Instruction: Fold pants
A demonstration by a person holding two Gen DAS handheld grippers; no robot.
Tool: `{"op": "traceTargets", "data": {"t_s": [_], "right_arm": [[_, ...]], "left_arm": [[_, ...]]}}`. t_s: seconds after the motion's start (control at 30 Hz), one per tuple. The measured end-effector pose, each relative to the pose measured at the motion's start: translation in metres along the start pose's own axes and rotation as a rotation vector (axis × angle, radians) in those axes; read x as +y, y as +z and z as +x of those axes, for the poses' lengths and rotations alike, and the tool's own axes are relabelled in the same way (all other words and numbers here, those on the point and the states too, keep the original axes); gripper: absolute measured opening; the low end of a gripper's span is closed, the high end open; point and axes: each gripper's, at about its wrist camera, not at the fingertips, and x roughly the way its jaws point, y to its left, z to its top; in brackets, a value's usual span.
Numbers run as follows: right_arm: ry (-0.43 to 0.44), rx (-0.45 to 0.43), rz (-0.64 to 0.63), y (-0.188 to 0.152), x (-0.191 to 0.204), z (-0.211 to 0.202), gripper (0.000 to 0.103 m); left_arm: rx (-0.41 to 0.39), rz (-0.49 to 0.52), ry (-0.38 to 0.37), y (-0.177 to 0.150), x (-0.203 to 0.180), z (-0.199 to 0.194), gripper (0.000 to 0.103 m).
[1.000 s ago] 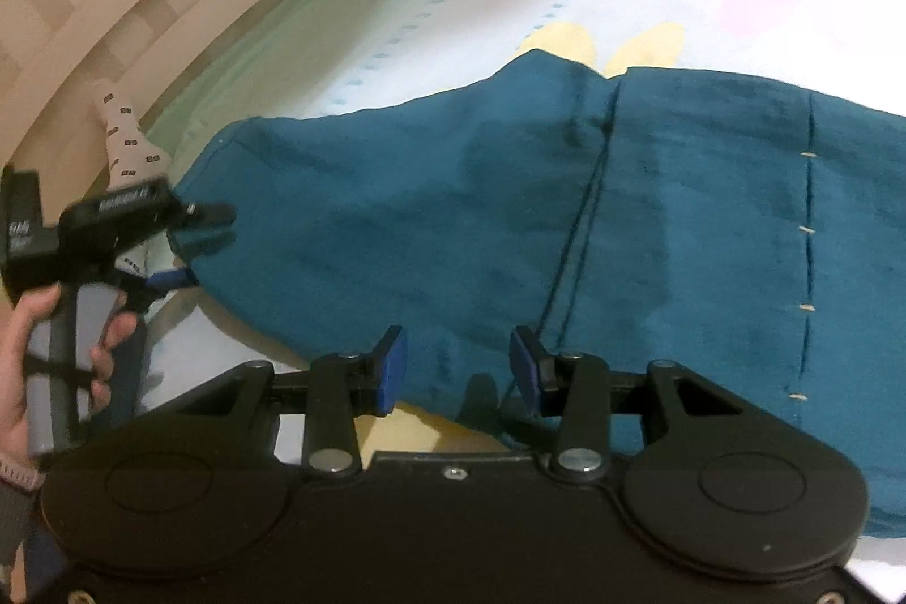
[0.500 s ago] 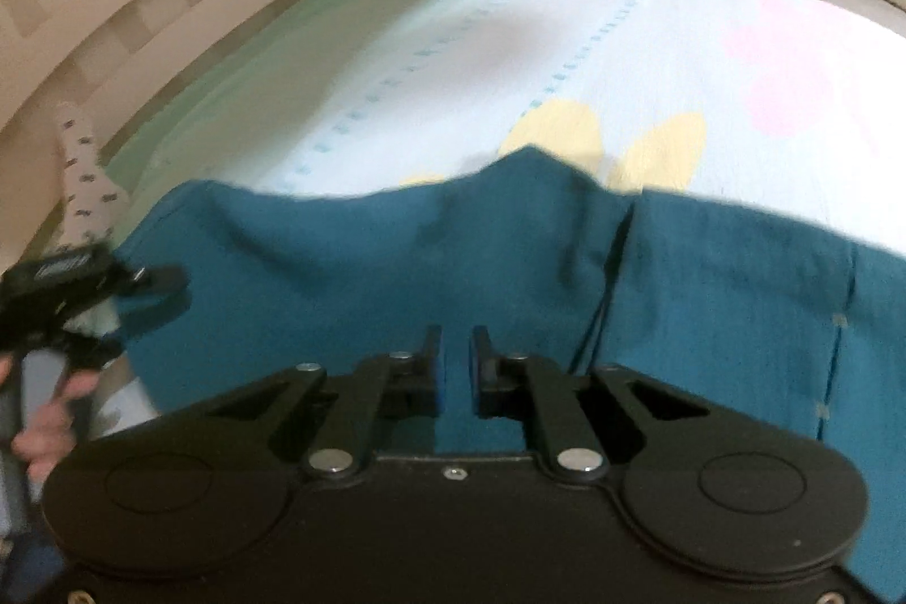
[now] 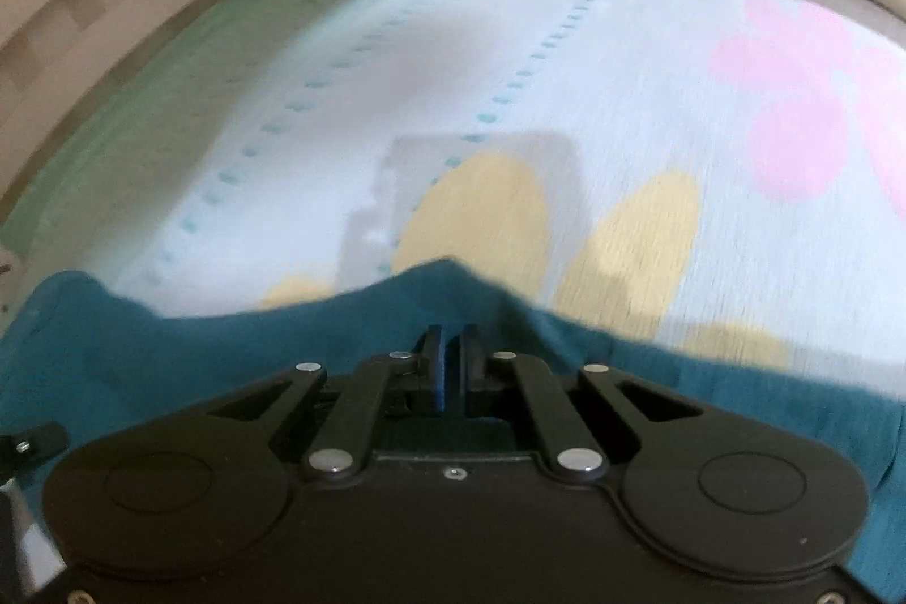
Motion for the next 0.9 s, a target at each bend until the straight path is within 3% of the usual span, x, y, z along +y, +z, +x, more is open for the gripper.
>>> {"op": "traceTargets", "data": {"t_s": [0.07, 0.13, 0.3, 0.47, 0.67, 0.77, 0.9], "right_arm": [[0.008, 0.004, 0.024, 0.004, -0.003, 0.001, 0.006], [0.028, -0.005, 0.021, 0.006, -0.003, -0.007, 0.013], [0.118, -0.022, 0.023, -0.014, 0.002, -0.052, 0.018], [0.195, 0.068, 0.018, -0.072, 0.009, -0.086, 0.02], [0.184, 0.173, -0.009, -0.141, 0.015, -0.088, 0.02], [0.196, 0.149, -0.045, -0.141, 0.017, -0.097, 0.021], [0.25, 0.068, 0.043, -0.13, -0.009, -0.125, 0.022]], "left_arm": [[-0.007, 0.017, 0.0, 0.0, -0.002, 0.0, 0.015], [-0.016, 0.03, 0.0, 0.0, -0.005, -0.001, 0.011], [-0.055, 0.046, -0.013, 0.003, -0.013, -0.011, 0.007], [-0.114, 0.103, -0.027, 0.009, -0.03, -0.029, 0.006], [-0.187, 0.217, -0.046, 0.015, -0.068, -0.055, 0.006], [-0.241, 0.293, -0.05, 0.014, -0.095, -0.071, 0.006], [-0.329, 0.435, -0.089, 0.003, -0.146, -0.098, 0.006]]}}
